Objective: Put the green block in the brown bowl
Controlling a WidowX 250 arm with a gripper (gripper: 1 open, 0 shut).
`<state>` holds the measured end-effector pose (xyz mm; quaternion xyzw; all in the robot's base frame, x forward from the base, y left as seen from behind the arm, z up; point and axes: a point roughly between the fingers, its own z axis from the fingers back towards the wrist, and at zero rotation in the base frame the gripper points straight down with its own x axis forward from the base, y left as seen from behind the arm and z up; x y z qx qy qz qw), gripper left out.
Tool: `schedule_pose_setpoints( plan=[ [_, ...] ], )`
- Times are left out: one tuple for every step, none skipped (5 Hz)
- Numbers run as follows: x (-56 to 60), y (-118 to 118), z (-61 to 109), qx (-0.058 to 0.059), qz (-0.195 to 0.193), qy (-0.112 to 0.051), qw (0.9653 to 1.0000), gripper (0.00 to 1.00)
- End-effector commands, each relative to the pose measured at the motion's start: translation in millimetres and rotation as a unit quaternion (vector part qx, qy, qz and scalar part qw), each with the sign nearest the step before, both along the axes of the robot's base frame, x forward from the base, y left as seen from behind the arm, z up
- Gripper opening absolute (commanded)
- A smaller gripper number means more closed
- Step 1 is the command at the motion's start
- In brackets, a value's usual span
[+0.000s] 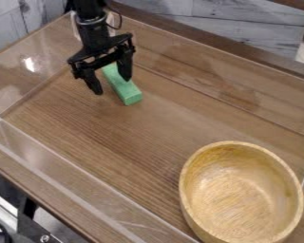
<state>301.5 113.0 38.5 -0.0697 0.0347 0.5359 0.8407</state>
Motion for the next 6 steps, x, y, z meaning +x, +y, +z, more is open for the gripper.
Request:
schedule_pose_setpoints(
  plan=[
    [16.7,1,14.3,0.012,0.001,-0.033,0.9994,1.00],
    [20.6,0,11.0,0.012,-0.001,-0.033,0.9994,1.00],
    [24.0,-1,7.5,0.012,-0.003,-0.032,0.9994,1.00],
    [27.0,-1,4.9,0.012,-0.004,-0.031,0.9994,1.00],
    [29.0,0,4.3,0.012,-0.005,-0.030,0.9995,1.00],
    [30.6,0,3.6,0.011,-0.005,-0.028,0.9995,1.00]
  ],
)
